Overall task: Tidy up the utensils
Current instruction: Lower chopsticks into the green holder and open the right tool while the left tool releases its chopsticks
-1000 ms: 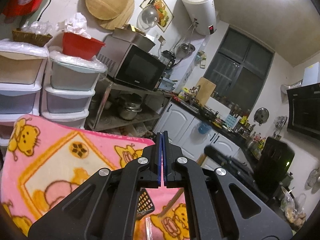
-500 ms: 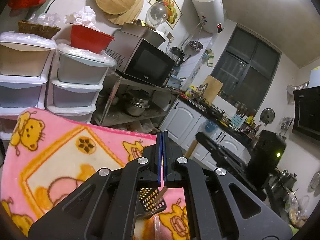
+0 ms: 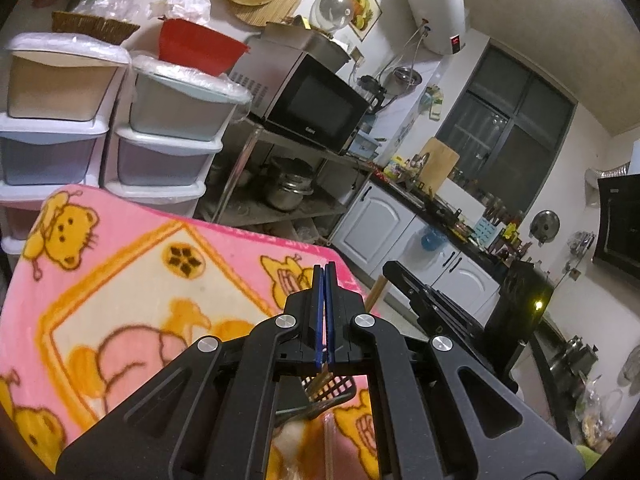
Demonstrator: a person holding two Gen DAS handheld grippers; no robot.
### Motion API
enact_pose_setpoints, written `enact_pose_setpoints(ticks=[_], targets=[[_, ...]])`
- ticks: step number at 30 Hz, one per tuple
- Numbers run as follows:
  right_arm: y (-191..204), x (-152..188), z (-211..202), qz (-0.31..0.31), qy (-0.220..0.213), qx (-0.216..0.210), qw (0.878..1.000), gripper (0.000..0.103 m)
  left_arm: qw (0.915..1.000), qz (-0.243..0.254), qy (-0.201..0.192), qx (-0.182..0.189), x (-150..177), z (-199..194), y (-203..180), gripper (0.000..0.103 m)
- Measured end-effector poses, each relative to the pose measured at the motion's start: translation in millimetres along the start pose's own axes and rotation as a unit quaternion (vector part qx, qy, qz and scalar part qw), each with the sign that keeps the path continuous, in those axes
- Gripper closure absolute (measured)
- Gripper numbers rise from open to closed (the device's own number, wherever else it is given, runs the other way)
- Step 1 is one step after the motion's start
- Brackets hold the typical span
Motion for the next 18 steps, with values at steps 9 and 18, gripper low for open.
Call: enact_pose_setpoints(ticks=[9, 18], targets=[[0.9, 19.5, 4.6, 0.022, 0.013, -0.012, 1.000, 0.099, 0.9997, -0.007, 0.014, -0.019, 18.7, 4.8, 15.9, 0.103], [-10.4, 34.4, -4.3, 0.033, 0.032, 0.023, 0.999, 0.089, 0.9994, -0.017, 0.010, -0.029, 31.0, -1.1, 25.2, 0.103]])
Point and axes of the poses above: each gripper's, at about its wrist camera, not at the fingertips, and z roughly the way its jaws point, y to its left, x to its underside, the point moved 4 cm from there along z, roughly the way its jaws point, and after that the axes turned 4 degrees about -z, right-handed, at the moved point
